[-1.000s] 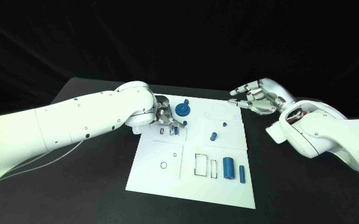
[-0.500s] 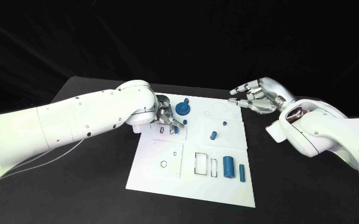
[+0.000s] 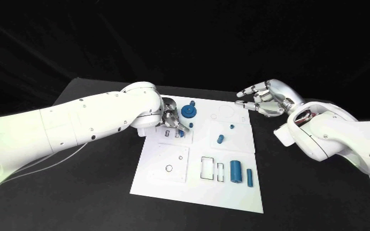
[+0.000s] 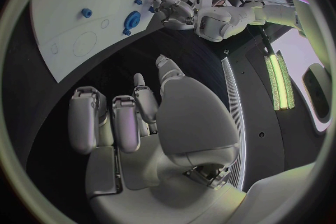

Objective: Assemble the parts on the task board

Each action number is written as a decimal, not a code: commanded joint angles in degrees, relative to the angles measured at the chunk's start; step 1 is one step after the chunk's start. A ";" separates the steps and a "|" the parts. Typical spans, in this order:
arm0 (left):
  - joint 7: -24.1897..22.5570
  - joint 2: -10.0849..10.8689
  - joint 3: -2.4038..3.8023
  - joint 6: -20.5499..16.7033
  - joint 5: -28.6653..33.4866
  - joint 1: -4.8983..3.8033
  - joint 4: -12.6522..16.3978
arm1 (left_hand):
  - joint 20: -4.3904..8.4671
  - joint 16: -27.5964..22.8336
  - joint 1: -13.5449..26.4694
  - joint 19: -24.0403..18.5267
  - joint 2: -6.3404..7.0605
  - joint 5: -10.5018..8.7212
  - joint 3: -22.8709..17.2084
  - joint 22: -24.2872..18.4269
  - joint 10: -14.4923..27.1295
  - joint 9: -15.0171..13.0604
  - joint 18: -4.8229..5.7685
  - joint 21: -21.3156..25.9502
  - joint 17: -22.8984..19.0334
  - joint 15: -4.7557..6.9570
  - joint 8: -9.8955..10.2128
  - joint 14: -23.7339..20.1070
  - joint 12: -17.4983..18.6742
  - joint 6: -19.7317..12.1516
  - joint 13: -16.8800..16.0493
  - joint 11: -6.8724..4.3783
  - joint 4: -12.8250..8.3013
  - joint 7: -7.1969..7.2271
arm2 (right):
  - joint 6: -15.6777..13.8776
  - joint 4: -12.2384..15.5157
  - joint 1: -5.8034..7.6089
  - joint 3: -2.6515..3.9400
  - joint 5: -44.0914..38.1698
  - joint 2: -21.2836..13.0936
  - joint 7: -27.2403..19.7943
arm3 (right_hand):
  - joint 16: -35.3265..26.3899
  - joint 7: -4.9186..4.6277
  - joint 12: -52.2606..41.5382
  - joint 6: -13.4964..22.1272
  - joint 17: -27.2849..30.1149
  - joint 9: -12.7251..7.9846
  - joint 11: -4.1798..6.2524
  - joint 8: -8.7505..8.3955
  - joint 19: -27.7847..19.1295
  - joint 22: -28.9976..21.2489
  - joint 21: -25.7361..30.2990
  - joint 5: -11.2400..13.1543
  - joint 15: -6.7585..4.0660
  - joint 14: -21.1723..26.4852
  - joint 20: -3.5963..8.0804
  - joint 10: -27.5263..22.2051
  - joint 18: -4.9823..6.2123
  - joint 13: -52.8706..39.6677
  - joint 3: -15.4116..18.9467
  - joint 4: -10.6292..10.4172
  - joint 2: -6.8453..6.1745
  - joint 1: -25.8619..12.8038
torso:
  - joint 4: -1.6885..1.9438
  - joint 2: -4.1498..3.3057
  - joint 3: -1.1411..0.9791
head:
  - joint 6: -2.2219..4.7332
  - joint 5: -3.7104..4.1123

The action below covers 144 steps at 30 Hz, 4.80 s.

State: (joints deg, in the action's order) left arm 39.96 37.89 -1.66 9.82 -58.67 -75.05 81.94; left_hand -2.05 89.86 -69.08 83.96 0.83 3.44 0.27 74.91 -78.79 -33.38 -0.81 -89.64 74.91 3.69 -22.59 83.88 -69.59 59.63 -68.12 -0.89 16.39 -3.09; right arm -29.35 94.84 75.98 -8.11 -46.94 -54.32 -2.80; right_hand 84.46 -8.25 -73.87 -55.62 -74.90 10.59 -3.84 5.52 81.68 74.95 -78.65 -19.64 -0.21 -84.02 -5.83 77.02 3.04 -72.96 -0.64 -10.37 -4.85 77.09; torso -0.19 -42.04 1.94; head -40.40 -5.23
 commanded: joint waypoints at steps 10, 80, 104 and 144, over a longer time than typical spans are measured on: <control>0.73 -0.10 -0.03 1.26 1.55 -0.15 -0.23 | 0.39 0.14 -7.47 6.04 -2.49 -0.20 -4.64 15.09 -0.11 -1.76 0.81 -0.36 15.09 0.74 -0.23 6.12 -0.05 -1.19 -0.18 -0.45 -1.68 0.46 | 0.44 -0.18 -0.01 0.01 -2.90 0.13 0.46 | -0.41 -0.01 0.03 -0.48 -3.38 0.11 0.43 0.40 0.00 5.62 0.32 -0.42 -0.52 -3.31 0.28 0.14 0.21 0.05 0.09 0.23 0.37 0.25 | 0.04 0.03 0.01 | -0.18 -0.08; 0.48 4.44 -0.84 -7.21 -6.29 1.32 6.72 | 0.87 0.14 -2.60 6.04 12.03 6.92 -46.59 15.09 -2.33 -13.75 0.81 -0.36 15.09 1.17 -3.16 6.12 0.53 -1.91 -0.72 -1.04 -10.84 0.79 | -0.72 -0.79 -0.20 0.00 -4.70 0.29 0.41 | -0.55 0.04 -0.02 -0.71 -3.17 0.17 0.47 0.57 -0.10 5.49 0.53 -0.75 -0.54 -3.26 0.31 0.23 0.25 0.02 0.28 0.14 0.34 0.09 | -0.05 -0.02 0.03 | -0.34 -0.89; 1.32 3.81 -1.02 -5.35 -5.77 1.43 6.12 | 0.90 0.14 -1.80 6.04 12.10 6.97 -46.58 15.09 -2.49 -14.22 0.81 -0.36 15.09 1.23 -3.41 6.12 0.51 -1.56 -0.72 -1.15 -10.80 0.98 | -0.56 -0.66 -0.21 0.00 -4.70 0.17 0.43 | -0.55 0.04 -0.02 -0.71 -3.17 0.17 0.47 0.57 -0.10 5.49 0.53 -0.75 -0.54 -3.26 0.31 0.23 0.25 0.02 0.28 0.14 0.34 0.09 | -0.03 -0.03 0.05 | -0.49 -0.90; 2.06 3.18 -0.99 -4.12 -5.92 1.41 5.20 | 1.51 0.14 3.42 6.04 11.35 5.88 -37.97 15.09 -3.09 -15.80 0.81 -0.36 15.09 2.14 -3.02 6.12 -0.47 0.34 -1.81 -2.19 -7.77 2.41 | -0.57 -0.51 -0.22 0.00 -4.66 -0.04 0.42 | -0.61 0.06 0.09 -0.76 -3.08 0.19 0.49 0.62 -0.14 5.44 0.62 -0.82 -0.57 -3.24 0.33 0.16 0.27 0.16 0.36 0.10 0.36 0.05 | -0.05 -0.03 0.04 | -0.92 -0.71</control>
State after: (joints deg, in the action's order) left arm 39.97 41.26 -2.58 4.32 -64.72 -73.74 87.02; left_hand -0.80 89.86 -65.99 83.96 12.24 9.58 -37.95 74.93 -81.81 -47.28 -0.84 -89.64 74.93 5.52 -25.89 84.07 -69.69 56.74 -69.89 -2.86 8.54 -3.37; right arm -30.19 94.23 75.80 -8.12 -51.11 -54.35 -2.21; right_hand 84.24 -8.26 -73.87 -56.01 -74.92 10.69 -3.63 5.96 81.67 74.90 -78.38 -20.09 -0.21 -84.02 -5.83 77.23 3.04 -72.86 -0.64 -10.37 -4.85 77.08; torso -0.24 -42.07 1.97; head -41.29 -5.96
